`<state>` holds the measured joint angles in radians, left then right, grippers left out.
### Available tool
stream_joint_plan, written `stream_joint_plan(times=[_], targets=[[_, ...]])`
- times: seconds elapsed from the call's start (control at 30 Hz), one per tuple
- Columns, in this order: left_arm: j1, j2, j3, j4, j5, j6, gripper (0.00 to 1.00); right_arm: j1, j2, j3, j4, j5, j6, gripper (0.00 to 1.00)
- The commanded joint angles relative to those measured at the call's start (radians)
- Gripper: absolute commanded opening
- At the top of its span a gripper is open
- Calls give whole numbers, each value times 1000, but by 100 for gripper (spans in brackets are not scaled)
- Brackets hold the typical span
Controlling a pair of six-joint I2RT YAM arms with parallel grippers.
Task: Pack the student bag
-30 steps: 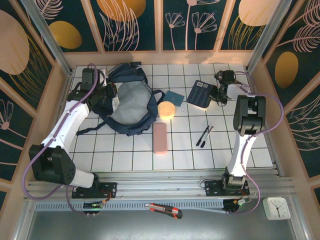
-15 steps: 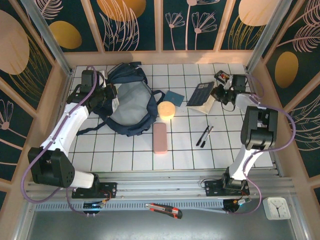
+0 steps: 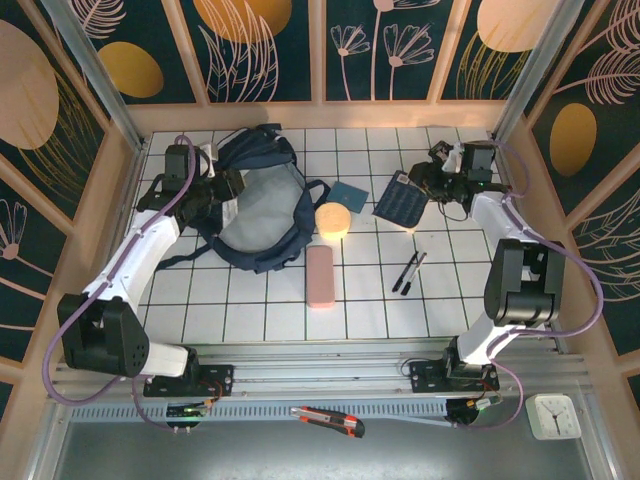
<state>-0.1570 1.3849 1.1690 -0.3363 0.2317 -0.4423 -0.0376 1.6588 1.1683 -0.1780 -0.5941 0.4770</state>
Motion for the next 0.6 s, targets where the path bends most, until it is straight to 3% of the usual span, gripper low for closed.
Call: stream_joint_plan(times=[0.0, 0.17, 0.43, 0.57], targets=[[-18, -73, 23, 76, -26, 19, 99, -7, 42, 43, -124, 111, -42, 60], [-156, -18, 169, 43, -80, 49, 99, -21, 130, 132, -233, 161, -96, 65], [-280, 387, 372, 179, 148, -75, 99, -38, 248, 158, -227, 131, -90, 64], [-323, 619, 616, 64, 227, -48, 99, -38, 276, 160, -224, 138, -92, 63]])
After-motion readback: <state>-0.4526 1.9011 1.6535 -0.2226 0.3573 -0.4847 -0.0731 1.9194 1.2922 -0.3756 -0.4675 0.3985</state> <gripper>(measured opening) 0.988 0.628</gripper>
